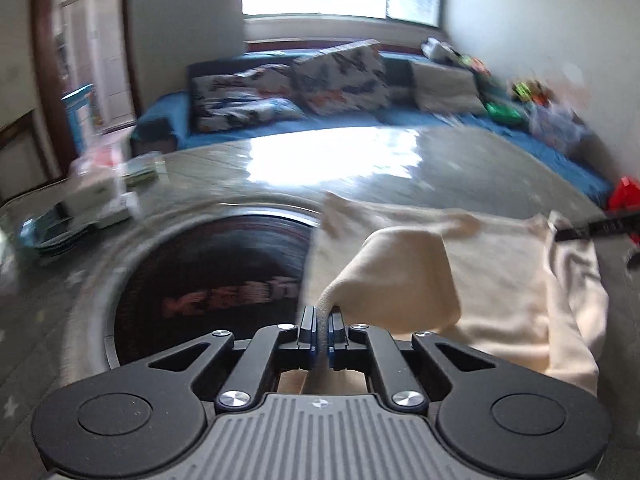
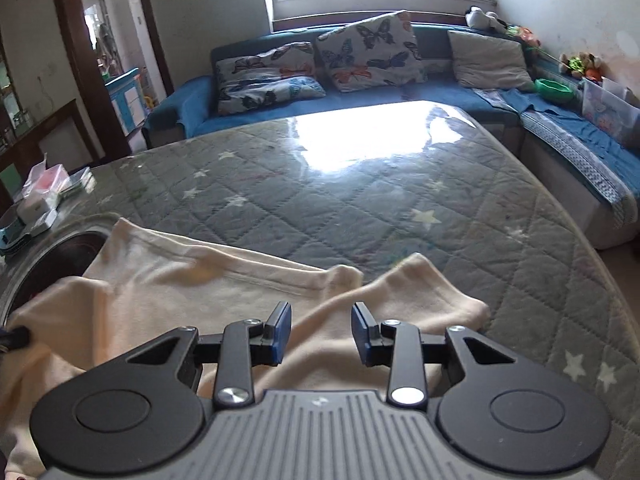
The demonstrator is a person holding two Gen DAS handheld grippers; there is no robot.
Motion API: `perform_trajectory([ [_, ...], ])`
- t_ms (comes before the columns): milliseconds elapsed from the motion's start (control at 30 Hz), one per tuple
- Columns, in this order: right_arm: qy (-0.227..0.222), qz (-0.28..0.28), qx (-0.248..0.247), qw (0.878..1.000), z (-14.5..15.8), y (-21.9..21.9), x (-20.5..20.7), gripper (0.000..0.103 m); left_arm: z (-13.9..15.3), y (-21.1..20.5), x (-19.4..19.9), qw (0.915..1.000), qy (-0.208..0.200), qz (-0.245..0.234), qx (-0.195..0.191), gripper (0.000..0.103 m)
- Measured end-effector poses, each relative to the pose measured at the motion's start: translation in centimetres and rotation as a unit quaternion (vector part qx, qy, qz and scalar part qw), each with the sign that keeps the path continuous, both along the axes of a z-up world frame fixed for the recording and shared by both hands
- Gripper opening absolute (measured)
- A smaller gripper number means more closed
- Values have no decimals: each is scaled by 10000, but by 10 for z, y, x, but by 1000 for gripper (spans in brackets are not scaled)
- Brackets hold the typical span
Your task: Fold clothes
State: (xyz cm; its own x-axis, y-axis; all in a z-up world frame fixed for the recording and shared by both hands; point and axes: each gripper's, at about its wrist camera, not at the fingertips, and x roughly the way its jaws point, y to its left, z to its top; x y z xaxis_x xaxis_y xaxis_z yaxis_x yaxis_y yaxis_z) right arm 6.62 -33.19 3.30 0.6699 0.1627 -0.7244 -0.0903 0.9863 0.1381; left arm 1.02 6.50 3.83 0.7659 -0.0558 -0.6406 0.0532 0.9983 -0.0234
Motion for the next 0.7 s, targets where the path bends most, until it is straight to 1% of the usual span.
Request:
perform_trajectory([
  [100,40,-86,-66,9999,-1,-10,0,33,9,43,-18,9974,-141,660,-266,5],
  [200,18,-229,-17,9997,-1,-19,5,33,9,83,-37,9901,-131,1279,-560,5],
  [233,20,-286,-44,9996,-3,-21,9,33,8,97,-43,9876,-90,1411,-678,5],
  [300,31,-402,-90,9991,-6,-26,17,33,0,113,-54,9842,38,1604,-742,5],
  [367,81,-497,-65,9987,-10,-29,26,33,-9,120,-64,9826,165,1723,-671,5],
  [500,136,-611,59,9980,-18,-31,39,33,-22,128,-81,9785,349,1886,-763,5],
  [633,-138,-302,-129,9994,-15,-13,38,33,-25,127,-91,9766,399,1926,-870,6],
  [700,-166,-121,-229,9995,-15,-1,40,33,-24,125,-92,9772,407,1902,-856,6],
])
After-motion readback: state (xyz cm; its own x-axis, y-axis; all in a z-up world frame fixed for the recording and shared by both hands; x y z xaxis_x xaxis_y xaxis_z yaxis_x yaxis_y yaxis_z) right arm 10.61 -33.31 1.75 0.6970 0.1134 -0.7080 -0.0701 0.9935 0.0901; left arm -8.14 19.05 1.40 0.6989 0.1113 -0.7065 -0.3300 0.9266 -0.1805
